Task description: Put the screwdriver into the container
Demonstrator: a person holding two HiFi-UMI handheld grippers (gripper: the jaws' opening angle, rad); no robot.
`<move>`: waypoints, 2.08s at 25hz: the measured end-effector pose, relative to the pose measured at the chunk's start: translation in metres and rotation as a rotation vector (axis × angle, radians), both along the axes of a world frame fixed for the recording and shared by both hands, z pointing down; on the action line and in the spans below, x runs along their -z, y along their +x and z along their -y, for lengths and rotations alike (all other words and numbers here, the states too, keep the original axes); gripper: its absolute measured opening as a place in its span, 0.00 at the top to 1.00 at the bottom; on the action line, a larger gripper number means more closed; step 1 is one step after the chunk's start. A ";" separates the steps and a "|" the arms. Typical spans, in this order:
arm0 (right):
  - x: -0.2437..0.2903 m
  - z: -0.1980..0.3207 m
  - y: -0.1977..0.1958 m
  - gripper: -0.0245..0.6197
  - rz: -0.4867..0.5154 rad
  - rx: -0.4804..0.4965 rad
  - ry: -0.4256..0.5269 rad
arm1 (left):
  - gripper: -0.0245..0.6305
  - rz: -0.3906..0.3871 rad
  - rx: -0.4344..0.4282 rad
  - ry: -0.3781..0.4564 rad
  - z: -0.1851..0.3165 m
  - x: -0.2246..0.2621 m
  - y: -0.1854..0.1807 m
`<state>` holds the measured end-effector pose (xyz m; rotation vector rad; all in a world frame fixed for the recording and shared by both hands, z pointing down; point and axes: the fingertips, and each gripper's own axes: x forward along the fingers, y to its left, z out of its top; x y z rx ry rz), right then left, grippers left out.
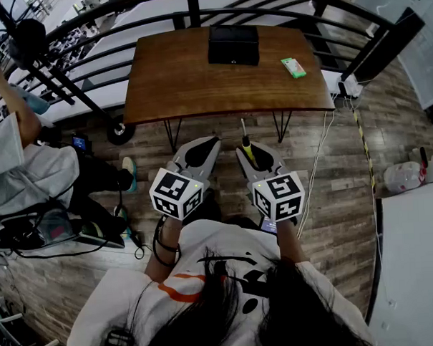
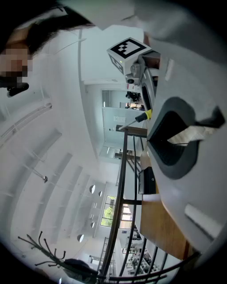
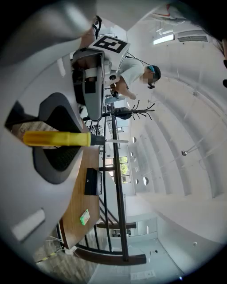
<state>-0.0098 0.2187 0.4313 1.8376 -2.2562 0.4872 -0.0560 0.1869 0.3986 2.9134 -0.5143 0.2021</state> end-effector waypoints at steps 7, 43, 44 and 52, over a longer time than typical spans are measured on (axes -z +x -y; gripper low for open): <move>-0.004 -0.009 0.009 0.80 0.015 -0.006 -0.011 | 0.96 0.005 -0.003 -0.008 -0.009 -0.003 0.008; -0.042 0.188 0.085 0.80 0.067 -0.087 -0.108 | 0.96 0.023 -0.094 -0.034 0.206 -0.025 0.085; -0.042 0.198 0.085 0.80 0.066 -0.091 -0.113 | 0.96 0.022 -0.099 -0.037 0.216 -0.025 0.085; -0.043 0.273 0.095 0.80 0.060 -0.125 -0.150 | 0.96 0.027 -0.134 -0.065 0.296 -0.026 0.095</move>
